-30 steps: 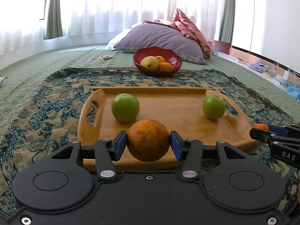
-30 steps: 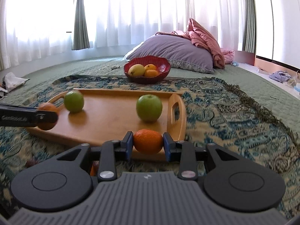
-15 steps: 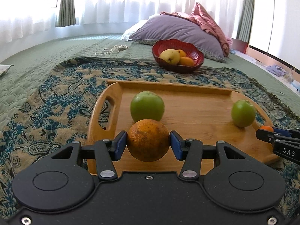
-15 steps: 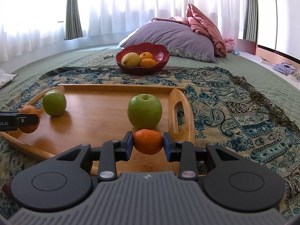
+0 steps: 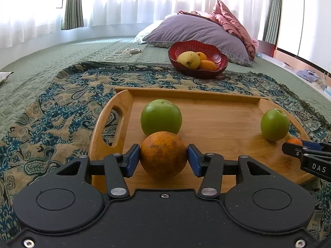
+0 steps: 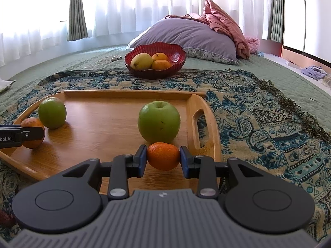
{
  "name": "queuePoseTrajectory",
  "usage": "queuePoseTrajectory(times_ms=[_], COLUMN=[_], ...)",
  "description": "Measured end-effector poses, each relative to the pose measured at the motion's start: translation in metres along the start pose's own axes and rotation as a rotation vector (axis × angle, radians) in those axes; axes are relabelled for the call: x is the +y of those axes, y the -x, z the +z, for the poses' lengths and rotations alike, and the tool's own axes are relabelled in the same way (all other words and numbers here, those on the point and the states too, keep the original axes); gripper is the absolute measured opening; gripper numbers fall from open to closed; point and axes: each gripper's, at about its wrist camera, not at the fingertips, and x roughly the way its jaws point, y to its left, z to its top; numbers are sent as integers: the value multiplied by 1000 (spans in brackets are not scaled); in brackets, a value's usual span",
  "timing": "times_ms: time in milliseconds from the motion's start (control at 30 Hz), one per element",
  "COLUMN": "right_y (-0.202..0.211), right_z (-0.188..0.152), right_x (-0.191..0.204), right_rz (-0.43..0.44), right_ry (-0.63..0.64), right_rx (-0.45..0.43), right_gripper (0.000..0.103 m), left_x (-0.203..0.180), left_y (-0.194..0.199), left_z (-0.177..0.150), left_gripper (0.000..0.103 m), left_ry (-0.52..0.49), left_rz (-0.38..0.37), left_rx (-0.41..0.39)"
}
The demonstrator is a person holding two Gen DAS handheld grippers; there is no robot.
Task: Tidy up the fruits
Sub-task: 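Carry the orange in the left tool over the tray while the right tool carries the tangerine there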
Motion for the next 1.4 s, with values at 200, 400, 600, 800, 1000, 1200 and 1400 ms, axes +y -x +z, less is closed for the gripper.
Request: queuePoseTrajectory(times_ms=[200, 400, 600, 800, 1000, 1200, 1400], right_y=[-2, -4, -5, -6, -6, -6, -5], right_z=[-1, -1, -2, -2, -3, -4, -3], right_x=[-1, 1, 1, 0, 0, 0, 0], right_rz=[4, 7, 5, 7, 8, 8, 9], right_ry=[-7, -6, -12, -16, -18, -16, -15], right_rx=[8, 8, 12, 15, 17, 18, 19], right_gripper=[38, 38, 38, 38, 38, 38, 38], left_x=[-2, -4, -5, -5, -5, -5, -6], left_y=[0, -1, -1, -1, -1, -1, -1], left_z=[-1, -1, -1, -1, -1, -1, -1], left_gripper=[48, 48, 48, 48, 48, 48, 48], left_ry=[-9, -21, -26, -25, -27, -26, -28], left_rz=[3, 9, 10, 12, 12, 13, 13], left_rx=[-5, -12, -13, -13, -13, -14, -13])
